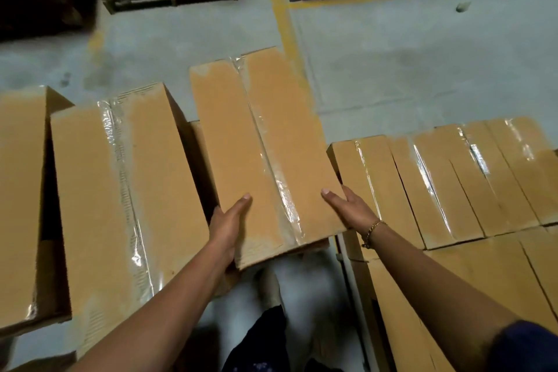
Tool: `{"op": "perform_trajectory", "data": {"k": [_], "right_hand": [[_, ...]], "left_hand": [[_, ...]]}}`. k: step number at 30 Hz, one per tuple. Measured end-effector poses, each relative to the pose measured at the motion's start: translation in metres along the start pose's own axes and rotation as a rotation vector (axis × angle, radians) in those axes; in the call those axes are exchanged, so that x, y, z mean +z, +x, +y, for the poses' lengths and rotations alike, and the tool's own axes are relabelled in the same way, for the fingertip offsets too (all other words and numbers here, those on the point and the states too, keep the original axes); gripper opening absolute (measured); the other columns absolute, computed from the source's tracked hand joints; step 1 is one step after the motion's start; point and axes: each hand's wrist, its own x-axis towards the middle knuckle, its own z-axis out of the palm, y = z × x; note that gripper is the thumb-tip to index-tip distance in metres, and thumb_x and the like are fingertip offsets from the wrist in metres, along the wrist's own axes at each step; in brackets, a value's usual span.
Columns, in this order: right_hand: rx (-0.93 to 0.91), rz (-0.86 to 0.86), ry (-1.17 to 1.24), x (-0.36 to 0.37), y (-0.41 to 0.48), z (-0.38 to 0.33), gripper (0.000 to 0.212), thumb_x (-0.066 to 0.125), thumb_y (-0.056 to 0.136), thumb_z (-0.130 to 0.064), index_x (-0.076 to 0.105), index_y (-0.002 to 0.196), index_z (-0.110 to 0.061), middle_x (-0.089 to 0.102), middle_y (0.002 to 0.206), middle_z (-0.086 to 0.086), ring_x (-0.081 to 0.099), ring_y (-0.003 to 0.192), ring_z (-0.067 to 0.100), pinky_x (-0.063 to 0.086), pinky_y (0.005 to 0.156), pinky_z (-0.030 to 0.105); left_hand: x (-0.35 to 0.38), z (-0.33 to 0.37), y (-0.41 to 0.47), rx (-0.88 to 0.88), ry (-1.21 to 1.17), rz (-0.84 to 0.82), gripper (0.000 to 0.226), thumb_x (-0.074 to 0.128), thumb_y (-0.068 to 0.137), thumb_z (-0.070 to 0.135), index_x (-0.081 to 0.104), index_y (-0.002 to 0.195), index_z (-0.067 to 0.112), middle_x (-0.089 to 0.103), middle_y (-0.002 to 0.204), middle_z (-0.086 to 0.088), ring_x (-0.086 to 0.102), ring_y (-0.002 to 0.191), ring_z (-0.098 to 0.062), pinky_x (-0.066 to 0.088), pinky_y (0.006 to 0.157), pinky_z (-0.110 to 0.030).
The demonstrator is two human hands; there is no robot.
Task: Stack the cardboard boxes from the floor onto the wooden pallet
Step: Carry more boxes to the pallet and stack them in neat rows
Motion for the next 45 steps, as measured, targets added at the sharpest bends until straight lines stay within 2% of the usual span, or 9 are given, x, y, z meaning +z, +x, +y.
{"op": "perform_trajectory", "data": {"k": [8,15,21,25,28,32,35,39,45], "right_hand": [[-0.068,0.080,0.146,-0.012,-0.017,0.007,0.056,0.072,0.092,-0.048,0.052,0.142,-0.036,0.063,0.126,-0.013,0.059,0.122,0.010,0.043,0.107,0.028],[-0.035,0.281,0.234,-0.057,-0.087,0.068,0.082,0.073,0.088,-0.054,0.039,0.157,-0.025,0.044,0.158,-0.004,0.038,0.148,0.016,0.030,0.114,0.025],[-0.012,0.472,0.335,-0.113,-0.182,0.156,0.086,0.071,0.086,-0.062,0.039,0.157,-0.026,0.044,0.156,-0.007,0.038,0.146,0.015,0.031,0.114,0.026],[0.011,0.594,0.375,-0.145,-0.255,0.243,0.112,0.062,0.060,-0.095,0.048,0.152,-0.032,0.058,0.147,-0.008,0.054,0.134,0.016,0.047,0.112,0.045],[0.038,0.628,0.417,-0.170,-0.317,0.309,0.083,0.069,0.078,-0.075,0.054,0.147,-0.030,0.062,0.139,-0.012,0.057,0.129,0.013,0.047,0.112,0.042],[0.107,0.718,0.427,-0.201,-0.391,0.397,0.104,0.064,0.066,-0.087,0.051,0.150,-0.028,0.058,0.147,-0.009,0.052,0.136,0.014,0.043,0.116,0.042],[0.150,0.748,0.465,-0.225,-0.436,0.445,0.092,0.068,0.077,-0.076,0.050,0.151,-0.025,0.057,0.148,-0.008,0.051,0.137,0.015,0.041,0.117,0.041],[0.209,0.769,0.486,-0.252,-0.467,0.499,0.114,0.059,0.058,-0.098,0.051,0.150,-0.030,0.060,0.145,-0.006,0.055,0.134,0.020,0.047,0.112,0.046],[0.224,0.798,0.517,-0.290,-0.493,0.554,0.044,0.067,0.095,-0.048,0.061,0.136,-0.032,0.069,0.119,-0.009,0.064,0.113,0.016,0.053,0.099,0.035]], "left_hand": [[0.011,-0.014,-0.016,0.213,0.169,0.044,0.088,0.079,0.088,0.045,0.037,0.158,0.014,0.048,0.154,-0.003,0.044,0.141,-0.026,0.032,0.111,-0.032],[0.057,-0.028,-0.059,0.301,0.229,-0.148,0.076,0.077,0.091,0.039,0.042,0.154,0.016,0.054,0.130,0.007,0.050,0.123,-0.020,0.035,0.106,-0.032],[0.122,-0.062,-0.137,0.417,0.369,-0.316,0.100,0.078,0.079,0.067,0.036,0.158,0.020,0.051,0.153,-0.004,0.049,0.139,-0.032,0.039,0.116,-0.044],[0.169,-0.112,-0.210,0.514,0.433,-0.437,0.067,0.073,0.091,0.051,0.052,0.147,0.022,0.066,0.134,0.001,0.061,0.116,-0.025,0.046,0.098,-0.038],[0.202,-0.165,-0.267,0.538,0.506,-0.492,0.074,0.073,0.084,0.066,0.053,0.145,0.031,0.068,0.133,0.004,0.064,0.118,-0.026,0.051,0.103,-0.049],[0.246,-0.240,-0.328,0.520,0.550,-0.548,0.093,0.072,0.066,0.083,0.054,0.142,0.032,0.069,0.130,0.006,0.066,0.117,-0.024,0.051,0.105,-0.054],[0.277,-0.274,-0.378,0.518,0.586,-0.606,0.090,0.072,0.072,0.077,0.053,0.145,0.027,0.068,0.134,0.002,0.064,0.119,-0.028,0.050,0.106,-0.055],[0.316,-0.303,-0.425,0.514,0.629,-0.640,0.068,0.076,0.086,0.057,0.056,0.143,0.025,0.070,0.127,0.004,0.066,0.114,-0.025,0.053,0.103,-0.050],[0.373,-0.343,-0.464,0.489,0.648,-0.723,0.062,0.075,0.090,0.051,0.056,0.143,0.025,0.071,0.126,0.004,0.069,0.109,-0.023,0.055,0.100,-0.049]]}}
